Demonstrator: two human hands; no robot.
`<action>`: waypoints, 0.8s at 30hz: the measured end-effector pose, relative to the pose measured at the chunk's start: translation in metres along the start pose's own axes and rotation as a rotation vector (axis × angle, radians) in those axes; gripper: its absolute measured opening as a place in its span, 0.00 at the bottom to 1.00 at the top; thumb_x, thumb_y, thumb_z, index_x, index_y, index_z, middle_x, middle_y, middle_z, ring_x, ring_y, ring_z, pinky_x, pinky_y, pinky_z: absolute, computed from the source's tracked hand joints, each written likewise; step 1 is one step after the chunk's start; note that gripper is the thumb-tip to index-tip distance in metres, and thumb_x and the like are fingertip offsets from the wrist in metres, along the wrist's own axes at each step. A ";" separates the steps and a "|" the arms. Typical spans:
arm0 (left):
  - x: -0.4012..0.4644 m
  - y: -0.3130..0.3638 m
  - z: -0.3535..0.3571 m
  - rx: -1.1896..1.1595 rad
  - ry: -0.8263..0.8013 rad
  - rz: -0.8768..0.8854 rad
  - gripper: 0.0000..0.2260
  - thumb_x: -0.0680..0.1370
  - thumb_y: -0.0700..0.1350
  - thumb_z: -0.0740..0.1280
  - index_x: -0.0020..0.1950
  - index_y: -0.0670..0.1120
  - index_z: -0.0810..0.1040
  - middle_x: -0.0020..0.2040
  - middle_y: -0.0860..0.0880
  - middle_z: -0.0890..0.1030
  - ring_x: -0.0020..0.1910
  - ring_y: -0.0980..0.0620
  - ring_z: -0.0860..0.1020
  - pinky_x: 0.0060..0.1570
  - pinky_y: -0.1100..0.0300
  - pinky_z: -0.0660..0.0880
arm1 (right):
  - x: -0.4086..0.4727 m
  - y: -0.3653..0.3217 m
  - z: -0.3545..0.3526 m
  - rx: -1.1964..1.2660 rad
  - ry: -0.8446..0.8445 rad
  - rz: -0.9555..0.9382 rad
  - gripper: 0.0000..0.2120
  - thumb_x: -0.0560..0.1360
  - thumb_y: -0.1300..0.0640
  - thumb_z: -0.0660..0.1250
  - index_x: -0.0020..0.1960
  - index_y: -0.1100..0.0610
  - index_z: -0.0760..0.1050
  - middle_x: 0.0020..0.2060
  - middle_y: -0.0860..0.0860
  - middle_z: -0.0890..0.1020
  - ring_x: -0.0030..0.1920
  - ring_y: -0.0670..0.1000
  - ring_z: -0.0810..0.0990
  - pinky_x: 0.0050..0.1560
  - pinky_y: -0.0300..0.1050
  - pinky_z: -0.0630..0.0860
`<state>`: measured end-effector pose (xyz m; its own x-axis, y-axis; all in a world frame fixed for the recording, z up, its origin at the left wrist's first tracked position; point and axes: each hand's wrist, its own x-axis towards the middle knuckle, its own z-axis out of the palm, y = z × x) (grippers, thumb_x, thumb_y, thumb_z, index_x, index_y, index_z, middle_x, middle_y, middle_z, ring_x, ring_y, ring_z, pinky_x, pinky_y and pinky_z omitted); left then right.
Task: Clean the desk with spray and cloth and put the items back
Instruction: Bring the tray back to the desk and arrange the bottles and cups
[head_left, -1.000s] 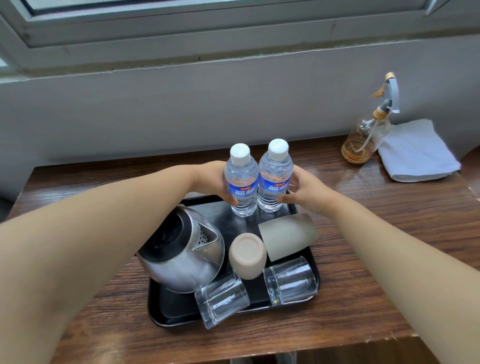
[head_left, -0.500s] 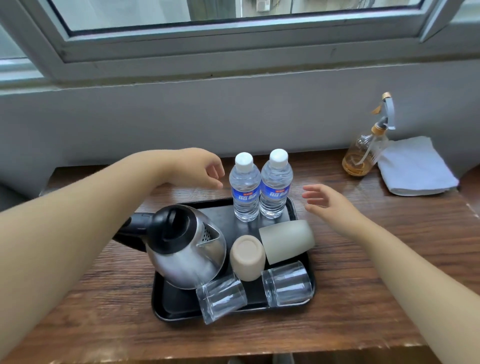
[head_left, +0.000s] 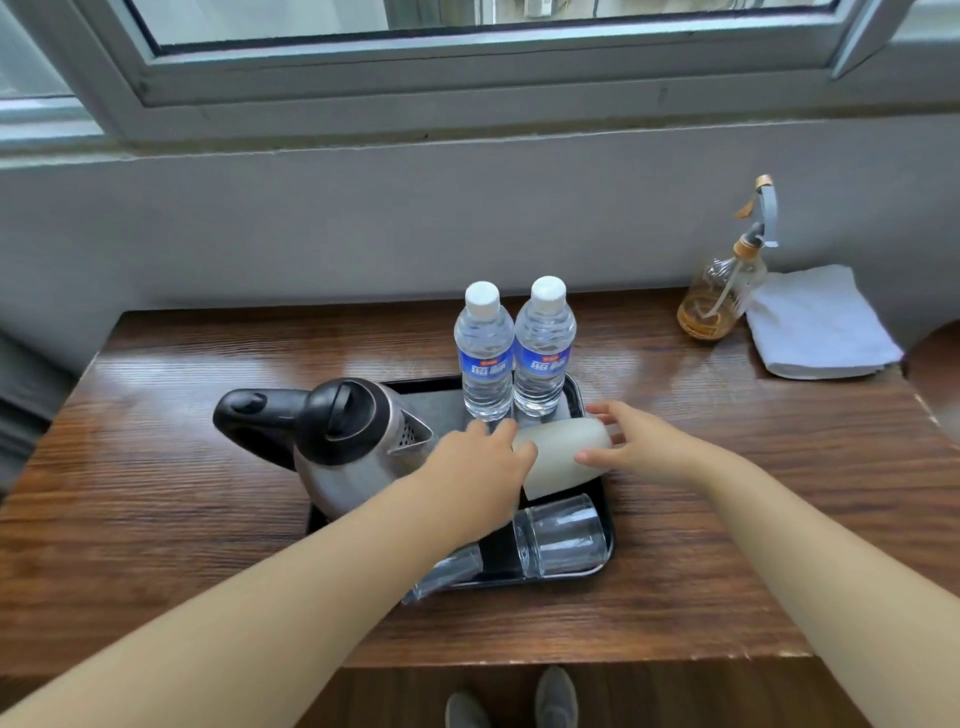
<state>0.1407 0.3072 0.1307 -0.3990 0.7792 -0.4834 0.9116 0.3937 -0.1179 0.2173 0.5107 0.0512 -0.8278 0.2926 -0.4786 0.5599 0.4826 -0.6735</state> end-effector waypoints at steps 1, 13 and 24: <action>0.002 0.000 0.002 0.016 -0.029 -0.023 0.21 0.80 0.42 0.61 0.72 0.42 0.63 0.70 0.42 0.66 0.65 0.39 0.71 0.52 0.49 0.72 | 0.000 0.001 0.000 -0.015 -0.004 -0.004 0.36 0.69 0.49 0.76 0.72 0.52 0.64 0.61 0.49 0.74 0.57 0.50 0.77 0.60 0.43 0.72; 0.017 -0.012 0.023 -0.097 -0.050 -0.147 0.29 0.74 0.42 0.72 0.70 0.44 0.61 0.62 0.43 0.72 0.57 0.37 0.79 0.42 0.50 0.70 | -0.003 0.009 -0.001 0.171 0.054 -0.026 0.30 0.64 0.55 0.80 0.61 0.49 0.70 0.57 0.50 0.75 0.51 0.50 0.81 0.56 0.46 0.77; 0.032 -0.003 0.009 -0.223 0.037 -0.336 0.28 0.76 0.50 0.71 0.70 0.42 0.63 0.66 0.40 0.72 0.62 0.37 0.77 0.53 0.48 0.76 | -0.016 -0.037 0.010 -0.467 0.275 -0.313 0.38 0.65 0.51 0.77 0.71 0.51 0.64 0.64 0.51 0.67 0.64 0.55 0.68 0.59 0.50 0.70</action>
<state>0.1257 0.3269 0.1079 -0.6784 0.6040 -0.4183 0.6875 0.7227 -0.0713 0.2098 0.4796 0.0782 -0.9636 0.2505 -0.0939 0.2667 0.8716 -0.4113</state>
